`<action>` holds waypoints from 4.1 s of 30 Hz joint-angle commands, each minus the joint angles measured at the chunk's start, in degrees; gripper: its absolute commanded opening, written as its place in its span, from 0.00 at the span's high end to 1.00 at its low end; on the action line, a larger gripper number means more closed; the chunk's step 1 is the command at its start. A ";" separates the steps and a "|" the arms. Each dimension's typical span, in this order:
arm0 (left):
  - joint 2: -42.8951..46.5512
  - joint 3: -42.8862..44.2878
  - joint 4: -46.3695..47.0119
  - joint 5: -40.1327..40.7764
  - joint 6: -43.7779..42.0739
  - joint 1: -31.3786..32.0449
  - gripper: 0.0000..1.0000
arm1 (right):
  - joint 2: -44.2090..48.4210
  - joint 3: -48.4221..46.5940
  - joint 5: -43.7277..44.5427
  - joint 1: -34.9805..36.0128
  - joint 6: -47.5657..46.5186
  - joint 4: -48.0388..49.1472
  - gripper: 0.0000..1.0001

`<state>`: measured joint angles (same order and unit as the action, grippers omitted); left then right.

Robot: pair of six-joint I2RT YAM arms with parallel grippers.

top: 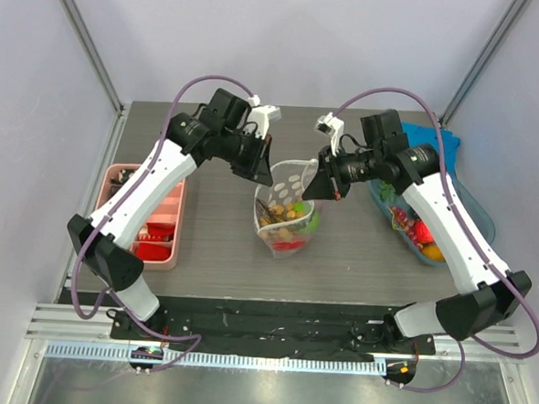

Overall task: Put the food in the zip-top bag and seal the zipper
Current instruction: Adjust the zipper food storage bag at the center of the board, then adjust the fake fruit in the zipper food storage bag, then pick up the fake fruit from the bin.

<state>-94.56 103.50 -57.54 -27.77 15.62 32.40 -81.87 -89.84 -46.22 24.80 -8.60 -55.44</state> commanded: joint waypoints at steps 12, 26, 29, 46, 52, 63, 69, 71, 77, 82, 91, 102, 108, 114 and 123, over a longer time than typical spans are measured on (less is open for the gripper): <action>-5.19 4.25 -12.78 6.07 -7.63 2.49 1.00 | 0.29 4.17 3.32 -2.38 -1.23 4.99 0.61; -6.95 4.69 -11.28 1.93 -4.54 1.08 1.00 | 9.80 9.94 5.34 12.37 -3.62 23.78 0.43; -7.12 5.30 -11.19 1.93 -4.37 1.08 1.00 | 8.13 11.35 8.15 16.42 -4.40 26.08 0.43; -6.42 4.95 -11.10 1.49 -4.63 1.08 1.00 | 1.89 15.04 18.35 22.66 -4.32 33.38 0.58; -5.63 3.90 -10.31 1.58 -4.72 1.08 1.00 | 2.85 15.40 20.46 22.58 -3.97 32.07 0.77; -5.54 3.72 -9.79 1.05 -4.19 1.00 1.00 | 4.35 9.86 16.08 13.55 17.37 30.48 0.99; -5.37 3.63 -9.61 1.05 -4.02 1.00 1.00 | 1.01 11.26 14.57 7.72 28.37 24.78 0.99; -5.46 3.64 -9.70 0.96 -3.93 0.91 1.00 | 0.92 12.40 14.84 7.72 31.26 24.76 0.99; -5.28 3.20 -9.52 1.05 -3.84 0.91 1.00 | 1.53 12.59 26.77 8.43 27.42 22.75 0.99; -5.54 3.20 -9.52 1.14 -3.75 0.82 1.00 | 3.46 13.02 38.73 12.90 17.14 24.23 0.86; -5.46 3.37 -9.70 1.40 -3.75 0.82 1.00 | 5.05 13.47 47.89 18.36 6.85 27.58 0.33; -5.02 3.28 -8.29 1.93 -3.84 0.64 1.00 | 10.85 -1.38 28.13 2.91 1.06 13.45 0.06; -4.31 2.85 -6.80 1.76 -3.58 0.64 1.00 | 6.29 -1.04 20.11 -20.98 -8.70 -5.97 0.06; -3.79 2.32 -5.66 1.14 -2.87 0.64 1.00 | -2.15 3.35 24.58 -44.87 -19.43 -15.57 0.13; -3.52 0.82 -3.46 -0.01 -1.99 0.64 1.00 | -7.08 15.48 33.82 -56.35 -17.34 -2.06 0.11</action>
<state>-101.06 104.38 -64.03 -26.22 13.13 33.34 -90.30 -76.71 -15.79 -31.94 -26.35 -64.31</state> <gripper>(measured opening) 0.025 0.880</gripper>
